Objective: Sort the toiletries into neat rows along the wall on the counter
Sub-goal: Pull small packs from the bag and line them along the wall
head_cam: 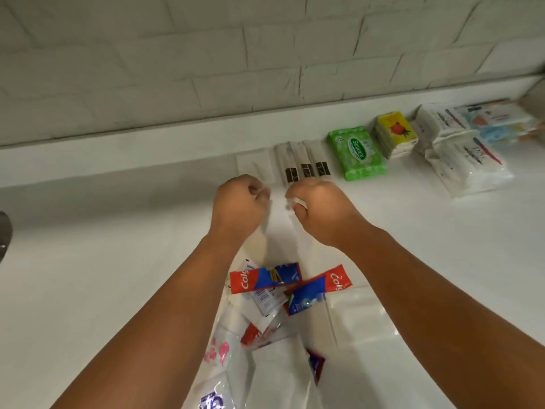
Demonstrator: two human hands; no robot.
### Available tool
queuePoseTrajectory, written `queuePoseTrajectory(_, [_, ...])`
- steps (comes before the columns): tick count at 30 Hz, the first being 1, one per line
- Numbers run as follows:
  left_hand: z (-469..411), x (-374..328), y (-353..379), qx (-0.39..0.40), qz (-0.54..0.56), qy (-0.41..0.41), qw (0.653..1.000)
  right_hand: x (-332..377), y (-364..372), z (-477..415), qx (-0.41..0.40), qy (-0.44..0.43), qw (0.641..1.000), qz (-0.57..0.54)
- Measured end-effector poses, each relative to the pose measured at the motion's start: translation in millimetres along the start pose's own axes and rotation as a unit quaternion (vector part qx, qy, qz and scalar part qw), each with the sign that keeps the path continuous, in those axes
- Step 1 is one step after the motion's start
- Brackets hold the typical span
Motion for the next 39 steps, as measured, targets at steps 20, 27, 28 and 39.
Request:
queuePoseTrajectory(20, [185.1, -55.5, 73.4, 0.246, -0.194, 0.162, 0.936, -42.4, -1.8, 224.6, 0.098, 0.194, 0.976, 0.03])
queuePoseTrajectory(27, [182.6, -60.7, 83.7, 0.266, -0.251, 0.143, 0.92, -47.9, 3.3, 239.9, 0.076, 0.177, 0.981, 0.012])
queuePoseTrajectory(28, [182.4, -61.7, 85.2, 0.273, -0.25, 0.14, 0.919, -48.6, 2.7, 239.8, 0.068, 0.173, 0.983, 0.006])
queuePoseTrajectory(39, [153.7, -82.9, 76.8, 0.254, 0.025, -0.033, 0.966, -53.8, -3.3, 232.1, -0.041, 0.145, 0.989, 0.003])
Point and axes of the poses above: each hand's wrist, its own z-axis away from the middle knuckle, its own y-axis out of the palm, x = y × z, the point moved 7 cm from there along -z, towards the middle knuckle, and after that the axes turned 6 degrees about -x, right-handed, at the moved point
